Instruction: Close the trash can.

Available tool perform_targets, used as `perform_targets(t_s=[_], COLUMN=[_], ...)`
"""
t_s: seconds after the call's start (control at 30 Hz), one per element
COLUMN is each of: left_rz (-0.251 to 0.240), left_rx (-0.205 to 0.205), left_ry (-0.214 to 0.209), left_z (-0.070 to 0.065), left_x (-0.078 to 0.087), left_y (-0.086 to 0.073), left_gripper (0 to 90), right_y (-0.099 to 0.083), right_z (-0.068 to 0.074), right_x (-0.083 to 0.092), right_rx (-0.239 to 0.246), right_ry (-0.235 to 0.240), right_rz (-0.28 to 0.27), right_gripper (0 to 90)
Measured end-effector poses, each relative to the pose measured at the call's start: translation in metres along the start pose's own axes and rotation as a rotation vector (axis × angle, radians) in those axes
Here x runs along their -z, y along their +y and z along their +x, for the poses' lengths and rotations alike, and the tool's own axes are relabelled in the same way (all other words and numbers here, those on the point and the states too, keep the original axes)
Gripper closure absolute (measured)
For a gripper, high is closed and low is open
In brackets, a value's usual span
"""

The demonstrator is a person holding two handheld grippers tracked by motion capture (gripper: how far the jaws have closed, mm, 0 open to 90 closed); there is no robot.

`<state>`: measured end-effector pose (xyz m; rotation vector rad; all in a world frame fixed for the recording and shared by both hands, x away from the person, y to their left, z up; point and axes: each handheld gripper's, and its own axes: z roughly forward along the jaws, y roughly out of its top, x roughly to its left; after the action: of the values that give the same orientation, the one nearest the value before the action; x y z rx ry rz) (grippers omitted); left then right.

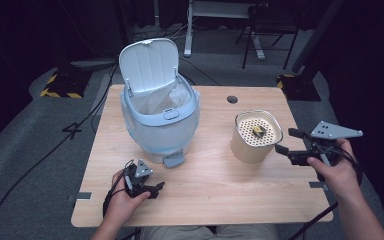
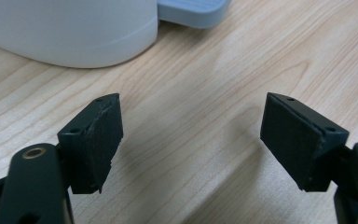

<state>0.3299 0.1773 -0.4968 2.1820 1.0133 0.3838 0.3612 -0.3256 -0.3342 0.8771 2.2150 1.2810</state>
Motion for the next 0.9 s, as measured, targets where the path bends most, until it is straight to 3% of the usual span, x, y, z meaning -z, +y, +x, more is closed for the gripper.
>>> perform_targets(t_s=[0.03, 0.1, 0.17, 0.23, 0.3, 0.4, 0.53, 0.73, 0.9], left_rz=[-0.003, -0.006, -0.007, -0.001, -0.001, -0.004, -0.01, -0.034, -0.058], left_rx=[0.016, 0.002, 0.003, 0.003, 0.009, 0.015, 0.013, 0.027, 0.012], left_ry=[-0.01, -0.009, -0.008, -0.011, -0.007, -0.013, -0.006, -0.004, 0.002], left_z=[0.0, 0.0, 0.0, 0.001, 0.001, 0.001, 0.003, 0.006, 0.008], left_x=[0.001, 0.003, 0.004, 0.005, 0.006, 0.008, 0.012, 0.02, 0.034], left_y=[0.0, 0.0, 0.0, 0.0, -0.001, -0.001, 0.0, 0.003, 0.007], left_gripper=[22.6, 23.1, 23.3, 23.6, 23.7, 23.7, 23.9, 24.0, 24.5], right_y=[-0.008, -0.025, -0.03, -0.039, -0.049, -0.061, -0.076, -0.103, -0.125], right_z=[0.0, 0.0, 0.0, 0.0, -0.001, -0.004, -0.005, -0.008, -0.009], right_x=[-0.002, -0.005, -0.004, -0.003, -0.006, -0.013, -0.018, -0.029, -0.042], right_rx=[-0.004, -0.007, -0.013, -0.054, -0.085, -0.073, -0.091, -0.135, -0.137], right_ry=[-0.003, -0.025, -0.022, 0.004, -0.002, -0.02, -0.051, -0.059, -0.057], right_rz=[0.004, 0.032, 0.033, 0.007, -0.004, 0.06, 0.083, 0.106, 0.135], right_gripper=[23.1, 22.6, 22.5, 22.4, 23.3, 22.1, 22.0, 21.2, 21.2])
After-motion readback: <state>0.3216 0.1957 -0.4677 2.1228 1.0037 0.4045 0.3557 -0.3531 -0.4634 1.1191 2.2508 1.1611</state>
